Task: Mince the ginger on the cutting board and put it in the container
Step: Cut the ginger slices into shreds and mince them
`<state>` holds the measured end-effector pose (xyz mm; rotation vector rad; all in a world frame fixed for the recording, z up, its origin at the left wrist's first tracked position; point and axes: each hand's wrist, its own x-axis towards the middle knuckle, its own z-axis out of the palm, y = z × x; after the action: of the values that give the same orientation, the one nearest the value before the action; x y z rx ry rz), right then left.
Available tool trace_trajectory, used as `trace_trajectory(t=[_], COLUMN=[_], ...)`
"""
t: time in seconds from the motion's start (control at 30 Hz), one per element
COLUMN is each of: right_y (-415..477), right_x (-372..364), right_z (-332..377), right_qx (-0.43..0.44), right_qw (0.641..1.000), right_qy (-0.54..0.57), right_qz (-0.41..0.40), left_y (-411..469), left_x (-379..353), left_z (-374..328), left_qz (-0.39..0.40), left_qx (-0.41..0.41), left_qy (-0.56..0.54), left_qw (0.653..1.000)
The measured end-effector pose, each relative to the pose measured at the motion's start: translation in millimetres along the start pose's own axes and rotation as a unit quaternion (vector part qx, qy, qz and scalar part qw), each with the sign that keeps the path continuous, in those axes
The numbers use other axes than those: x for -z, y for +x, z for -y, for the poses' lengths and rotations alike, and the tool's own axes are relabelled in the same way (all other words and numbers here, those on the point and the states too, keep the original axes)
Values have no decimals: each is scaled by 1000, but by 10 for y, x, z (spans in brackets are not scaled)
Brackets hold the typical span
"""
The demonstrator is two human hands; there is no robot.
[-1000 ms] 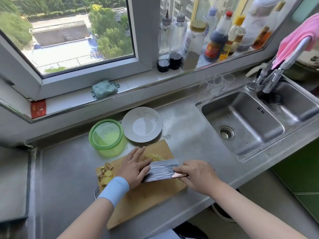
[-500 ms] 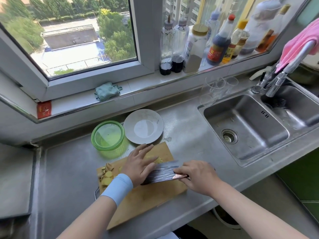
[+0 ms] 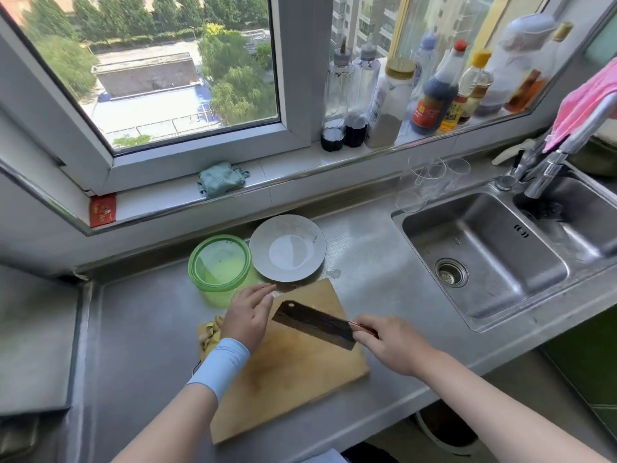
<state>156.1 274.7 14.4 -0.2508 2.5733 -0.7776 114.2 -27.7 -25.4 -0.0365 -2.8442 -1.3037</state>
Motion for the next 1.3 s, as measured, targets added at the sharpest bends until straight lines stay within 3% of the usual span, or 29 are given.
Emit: trace_trajectory(t=[0.07,0.2,0.33,0.43,0.67,0.9,1.03,1.17,1.3], right_y=[14,69,147,185,251,272,233,179,322], right_x=[-66,-301,-452,-451,-591,-545,-611,-716,-586], right_z=[8,-13,25,9,254,311,460,380,94], right_qx=[-26,-71,-105,-132,-88,-103,-25,58,116], right_qw=[998,994,991,990,996,993,997,985,975], right_qy=[55,54,73,48,22,27,-15,-91,-123], right_qz=[26,56,30,0,11,-40,-75,-134,-147], left_y=[-71,-167,-167,-200,-416,-542,-592,-645,-635], left_x=[9,-95,-175,-155,31,266,237,220,117], left_z=[51,166,248,298,432,528,436,261,172], left_qz=[-31,-68,-25,-4,-39,-63,-114,-165,-145], left_qx=[14,64,116,93,119,147,104,3,-68], left_qy=[7,37,81,123,135,149,115,112,133], left_qw=[999,995,990,988,983,976,981,980,978])
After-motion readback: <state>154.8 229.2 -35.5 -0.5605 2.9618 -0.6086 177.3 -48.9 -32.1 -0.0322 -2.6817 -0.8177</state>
